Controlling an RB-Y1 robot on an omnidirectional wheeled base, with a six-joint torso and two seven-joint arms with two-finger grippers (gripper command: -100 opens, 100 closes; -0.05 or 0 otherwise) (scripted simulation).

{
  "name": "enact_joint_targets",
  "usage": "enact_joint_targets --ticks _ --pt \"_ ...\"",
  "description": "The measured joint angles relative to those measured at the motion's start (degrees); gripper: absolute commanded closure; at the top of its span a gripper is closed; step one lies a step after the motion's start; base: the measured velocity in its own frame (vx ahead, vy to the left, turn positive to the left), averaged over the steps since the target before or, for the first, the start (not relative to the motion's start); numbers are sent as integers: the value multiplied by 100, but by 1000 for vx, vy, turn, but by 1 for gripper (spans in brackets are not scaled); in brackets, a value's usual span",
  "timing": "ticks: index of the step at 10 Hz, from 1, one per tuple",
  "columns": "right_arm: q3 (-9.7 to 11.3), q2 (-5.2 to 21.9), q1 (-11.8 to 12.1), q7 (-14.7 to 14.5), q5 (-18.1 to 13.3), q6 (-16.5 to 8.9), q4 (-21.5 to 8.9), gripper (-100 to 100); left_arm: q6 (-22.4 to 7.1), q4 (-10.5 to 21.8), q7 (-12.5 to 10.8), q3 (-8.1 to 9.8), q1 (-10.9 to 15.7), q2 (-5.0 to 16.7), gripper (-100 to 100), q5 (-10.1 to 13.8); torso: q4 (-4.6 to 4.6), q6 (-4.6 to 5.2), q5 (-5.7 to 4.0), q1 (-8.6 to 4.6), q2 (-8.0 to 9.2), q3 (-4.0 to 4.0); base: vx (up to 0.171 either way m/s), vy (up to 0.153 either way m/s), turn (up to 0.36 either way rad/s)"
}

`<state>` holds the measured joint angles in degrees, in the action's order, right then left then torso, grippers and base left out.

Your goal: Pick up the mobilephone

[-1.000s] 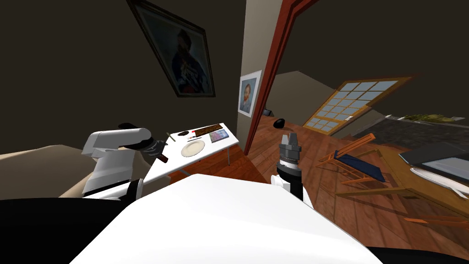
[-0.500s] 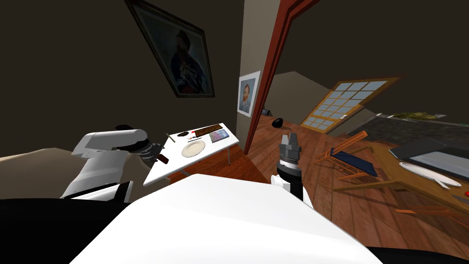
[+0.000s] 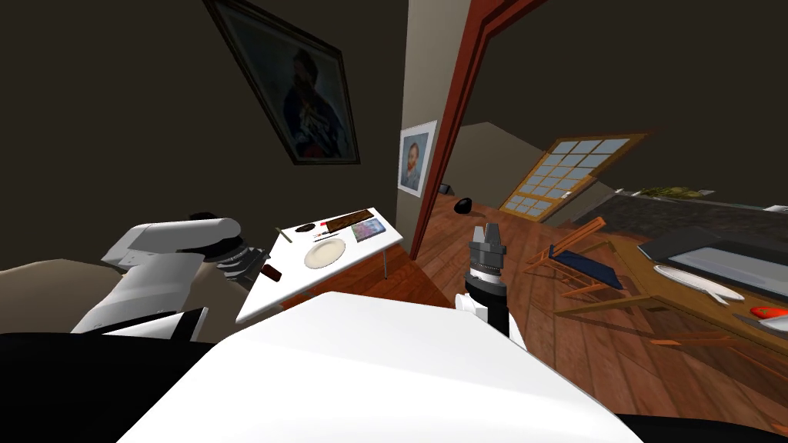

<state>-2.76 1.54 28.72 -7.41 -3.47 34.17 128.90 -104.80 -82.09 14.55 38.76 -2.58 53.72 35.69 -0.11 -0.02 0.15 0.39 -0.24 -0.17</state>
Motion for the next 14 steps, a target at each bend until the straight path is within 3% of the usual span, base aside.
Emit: enact_joint_targets --ticks 6,7,8,11,12,14 --pt "0 0 0 0 0 0 0 0 -803 208 121 -64 -30 164 -100 133 1 -1 -3 -15 4 2 33 22 -28" --pt "0 0 0 0 0 0 0 0 -827 212 124 -66 -28 167 0 134 2 -2 -4 -17 9 5 0 0 0" --pt "0 -1 0 0 0 0 0 0 -825 212 124 -66 -28 166 -100 134 3 -2 -4 -19 12 7 -17 1 -15" --pt "0 -1 -1 0 0 0 0 0 -565 361 138 -175 -21 56 -100 48 5 -2 -4 -19 25 14 -23 -1 -7" --pt "0 -1 0 0 0 0 0 0 -541 371 139 -181 -19 52 100 44 5 -3 -5 -19 21 12 0 0 0" --pt "0 -1 0 0 0 0 0 0 -542 368 142 -182 -18 54 100 45 4 -6 -4 -20 20 12 0 0 0"
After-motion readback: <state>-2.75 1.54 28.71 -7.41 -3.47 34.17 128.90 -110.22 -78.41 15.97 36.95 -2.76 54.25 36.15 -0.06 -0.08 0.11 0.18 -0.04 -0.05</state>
